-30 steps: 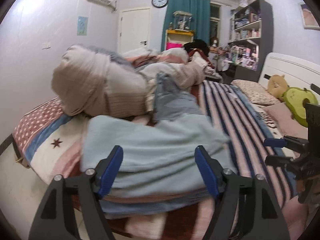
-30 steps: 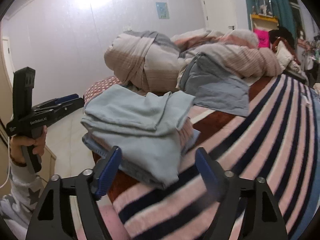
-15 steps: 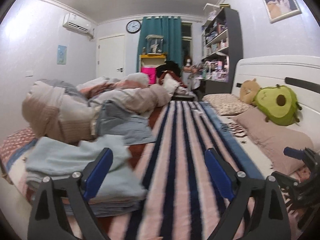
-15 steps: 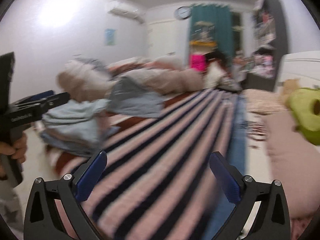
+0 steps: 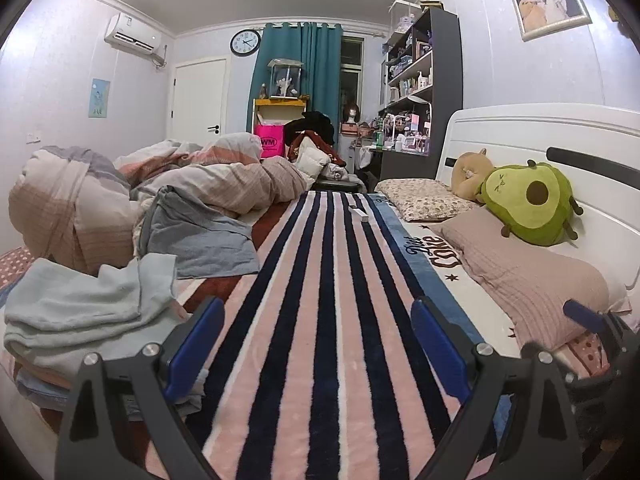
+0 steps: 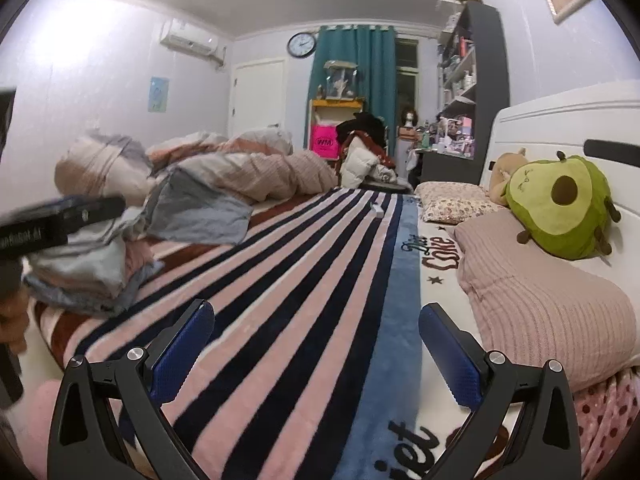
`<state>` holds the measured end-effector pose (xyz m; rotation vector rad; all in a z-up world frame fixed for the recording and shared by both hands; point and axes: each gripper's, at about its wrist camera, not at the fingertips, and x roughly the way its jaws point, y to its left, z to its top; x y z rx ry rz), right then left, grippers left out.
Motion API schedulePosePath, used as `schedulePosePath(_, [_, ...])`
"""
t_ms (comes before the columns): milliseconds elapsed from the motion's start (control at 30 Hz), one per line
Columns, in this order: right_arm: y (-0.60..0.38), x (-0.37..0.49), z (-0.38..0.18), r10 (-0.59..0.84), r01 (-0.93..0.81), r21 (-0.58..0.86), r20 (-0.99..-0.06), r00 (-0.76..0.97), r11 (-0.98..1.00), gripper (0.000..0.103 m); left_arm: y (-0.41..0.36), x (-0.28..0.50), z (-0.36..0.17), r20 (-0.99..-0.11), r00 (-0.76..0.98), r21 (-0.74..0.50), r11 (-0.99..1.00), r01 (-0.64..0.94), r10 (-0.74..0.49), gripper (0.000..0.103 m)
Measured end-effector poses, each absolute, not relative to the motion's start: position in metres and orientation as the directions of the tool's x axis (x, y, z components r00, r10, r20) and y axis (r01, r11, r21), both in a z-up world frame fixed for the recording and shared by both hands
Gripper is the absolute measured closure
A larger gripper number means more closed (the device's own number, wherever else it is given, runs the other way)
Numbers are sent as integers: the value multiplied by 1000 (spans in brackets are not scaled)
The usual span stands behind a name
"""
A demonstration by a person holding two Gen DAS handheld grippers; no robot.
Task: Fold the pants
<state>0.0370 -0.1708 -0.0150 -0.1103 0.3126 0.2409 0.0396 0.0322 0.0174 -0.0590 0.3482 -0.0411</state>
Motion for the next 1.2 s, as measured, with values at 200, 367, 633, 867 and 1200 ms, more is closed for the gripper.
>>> schedulePosePath(200, [-176, 38, -12, 187, -204, -31, -290, 938, 978, 1, 29, 40, 14, -338, 940, -52, 998, 27, -44, 11])
schedulePosePath(367, [-180, 36, -14, 152, -167, -31, -286, 946, 985, 1, 28, 41, 14, -338, 940, -53, 998, 27, -43, 11])
schedulePosePath(633, [-177, 25, -13, 128, -149, -77, -237, 963, 986, 1, 25, 43, 13, -336, 941, -53, 998, 30, -46, 11])
schedulePosePath(867, [-171, 27, -14, 156, -186, -101, -251, 955, 977, 1, 26, 33, 14, -314, 949, -50, 998, 28, -43, 10])
schedulePosePath(1200, [-171, 30, -14, 161, -193, -98, -270, 949, 976, 1, 29, 32, 12, -321, 947, -37, 999, 16, -27, 8])
